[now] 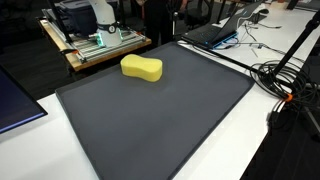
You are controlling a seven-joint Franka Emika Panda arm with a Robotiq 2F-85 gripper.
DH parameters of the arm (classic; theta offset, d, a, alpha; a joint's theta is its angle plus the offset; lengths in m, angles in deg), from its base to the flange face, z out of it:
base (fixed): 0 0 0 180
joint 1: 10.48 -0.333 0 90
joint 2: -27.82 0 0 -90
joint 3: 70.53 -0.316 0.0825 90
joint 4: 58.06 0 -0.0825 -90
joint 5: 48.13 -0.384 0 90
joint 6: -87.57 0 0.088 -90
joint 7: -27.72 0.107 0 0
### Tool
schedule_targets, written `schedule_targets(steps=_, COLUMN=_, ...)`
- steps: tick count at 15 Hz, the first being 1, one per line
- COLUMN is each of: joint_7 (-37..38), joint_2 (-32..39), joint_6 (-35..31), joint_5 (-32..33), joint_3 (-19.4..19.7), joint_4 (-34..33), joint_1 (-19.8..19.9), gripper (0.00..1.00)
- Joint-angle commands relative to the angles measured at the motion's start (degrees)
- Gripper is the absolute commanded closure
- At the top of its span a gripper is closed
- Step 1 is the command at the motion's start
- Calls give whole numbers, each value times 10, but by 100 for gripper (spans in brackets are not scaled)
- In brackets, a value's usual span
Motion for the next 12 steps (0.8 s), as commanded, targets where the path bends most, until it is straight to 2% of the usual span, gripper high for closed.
schedule_targets(steps=1, joint_7=-17, joint_2=-11, joint_6=-2, joint_5=-27, joint_3=27, joint_4=-14, joint_1=13, gripper=97)
schedule_targets(steps=5, joint_7=-9, joint_2=-29, joint_6=12, joint_5=-53, joint_3=45, joint_4=-18, joint_1=27, gripper=97)
schedule_targets(steps=8, joint_7=-24, joint_2=-40, joint_6=16, joint_5=-102, joint_3=64, joint_4=-20, joint_1=27, gripper=97)
schedule_targets(steps=9, joint_7=-26, joint_2=-43, joint_6=40, joint_5=-114, joint_3=66, joint_4=-26, joint_1=29, gripper=97)
schedule_targets(steps=10, joint_7=-9, joint_2=-25, joint_6=13, joint_5=-87, joint_3=54, joint_4=-24, joint_1=34, gripper=88)
schedule_targets(steps=12, joint_7=-11, joint_2=-32, joint_6=26, joint_5=-98, joint_3=59, joint_4=-24, joint_1=34, gripper=88)
